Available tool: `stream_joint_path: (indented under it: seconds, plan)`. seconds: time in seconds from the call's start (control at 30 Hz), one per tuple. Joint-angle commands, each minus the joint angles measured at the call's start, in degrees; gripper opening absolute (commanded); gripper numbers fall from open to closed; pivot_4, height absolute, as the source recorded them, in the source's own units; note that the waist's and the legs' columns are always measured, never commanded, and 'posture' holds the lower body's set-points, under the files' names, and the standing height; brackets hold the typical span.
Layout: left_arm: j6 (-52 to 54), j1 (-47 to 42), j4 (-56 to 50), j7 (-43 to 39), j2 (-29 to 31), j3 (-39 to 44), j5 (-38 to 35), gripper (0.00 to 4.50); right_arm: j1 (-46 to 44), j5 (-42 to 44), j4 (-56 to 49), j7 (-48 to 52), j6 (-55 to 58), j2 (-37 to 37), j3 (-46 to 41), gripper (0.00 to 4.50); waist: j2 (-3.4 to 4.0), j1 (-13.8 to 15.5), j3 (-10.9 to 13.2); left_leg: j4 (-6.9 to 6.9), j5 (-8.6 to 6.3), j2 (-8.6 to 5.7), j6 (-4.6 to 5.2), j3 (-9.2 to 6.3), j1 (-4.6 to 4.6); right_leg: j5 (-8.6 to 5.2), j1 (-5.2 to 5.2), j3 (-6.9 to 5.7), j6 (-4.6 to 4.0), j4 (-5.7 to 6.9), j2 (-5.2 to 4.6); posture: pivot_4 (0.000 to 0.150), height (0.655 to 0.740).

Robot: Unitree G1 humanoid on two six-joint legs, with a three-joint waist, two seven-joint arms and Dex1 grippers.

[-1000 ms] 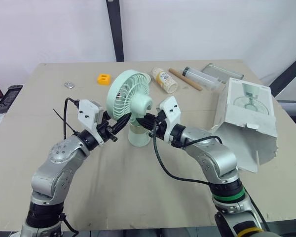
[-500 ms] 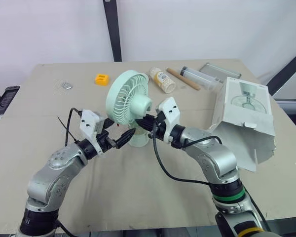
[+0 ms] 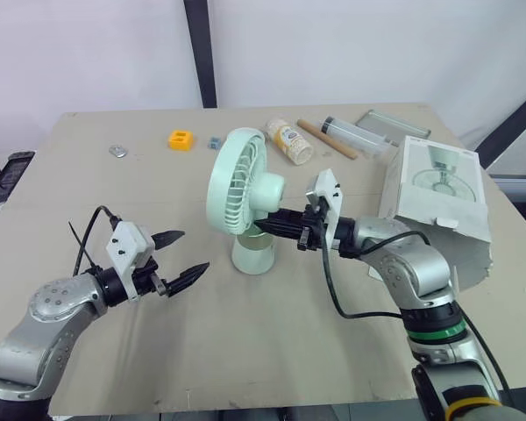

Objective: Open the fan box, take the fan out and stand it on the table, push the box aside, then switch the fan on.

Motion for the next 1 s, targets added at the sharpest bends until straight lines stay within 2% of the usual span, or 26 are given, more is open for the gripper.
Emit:
stream_joint_path:
  seconds: [0.03,0.3,0.77,0.83,0.87,0.9,0.93,0.97,1.0]
  plan:
    - [-0.85,0.99,-1.74,-0.82,0.46,0.75,-0.36,4.47,2.1,4.19,-7.0,5.96,-1.56,-1.8,0.16,0.41,0.0,0.04,0.0,0.0,-0.01,0.01,0.0,-0.01,-0.01,0.0,0.0,-0.01,0.0,-0.02,0.0,0.15,0.74]
    - [-0.23,2.52,-3.22,-2.04,0.73,-0.48,-0.66,4.47,6.28,3.03,-9.11,10.5,-4.34,-4.2,2.27,0.41,-0.01,0.08,0.01,0.0,-0.05,0.01,0.08,-0.01,-0.01,0.0,0.02,-0.01,0.0,-0.02,-0.01,0.15,0.74]
    - [1.53,4.19,-5.53,-3.29,0.95,-3.24,-1.1,4.47,8.66,-3.45,-2.15,14.78,-15.96,-3.84,5.88,0.41,-0.02,0.07,0.0,0.01,-0.02,0.01,0.03,0.0,0.03,0.0,0.05,-0.01,0.0,-0.02,0.0,0.15,0.74]
    - [1.36,4.6,-5.63,-3.69,1.31,-3.48,-0.96,3.59,8.61,-3.61,-1.68,14.93,-16.54,-3.91,5.95,0.41,-0.02,0.04,0.0,0.02,-0.03,0.02,0.04,0.0,0.07,0.0,0.08,0.0,0.0,-0.02,0.01,0.15,0.74]
    - [1.24,4.89,-5.71,-4.02,1.52,-3.66,-0.92,3.59,8.57,-3.59,-1.5,14.9,-16.72,-3.92,5.95,0.41,-0.02,0.04,0.0,0.02,-0.03,0.02,0.04,0.0,0.07,0.0,0.09,0.0,0.0,-0.02,0.01,0.15,0.74]
    - [1.11,5.16,-5.8,-4.42,1.79,-3.93,-0.82,3.0,8.49,-3.6,-1.33,14.87,-16.9,-3.9,5.97,0.41,-0.03,0.05,0.0,0.02,-0.03,0.02,0.05,0.0,0.08,0.0,0.09,0.0,0.0,-0.02,0.01,0.15,0.74]
    - [0.97,5.36,-5.88,-4.67,1.97,-4.15,-0.65,2.78,8.44,-3.61,-1.26,14.85,-17.01,-3.9,5.99,0.41,-0.03,0.05,0.0,0.02,-0.03,0.02,0.05,0.0,0.08,0.0,0.1,-0.01,0.0,-0.01,0.01,0.15,0.74]
    - [0.66,5.47,-5.9,-4.68,1.96,-4.4,-0.26,2.37,8.39,-3.64,-1.24,14.86,-17.07,-3.91,6.03,0.41,-0.03,0.05,0.0,0.02,-0.03,0.02,0.05,0.0,0.08,0.0,0.1,-0.01,0.0,-0.01,0.01,0.15,0.74]
    - [0.41,5.5,-5.87,-4.62,1.86,-4.67,0.08,2.22,8.31,-3.63,-1.22,14.82,-17.04,-3.9,6.07,0.41,-0.03,0.03,-0.01,0.02,-0.03,0.02,0.05,0.0,0.08,0.0,0.1,0.0,0.0,-0.01,0.01,0.15,0.74]
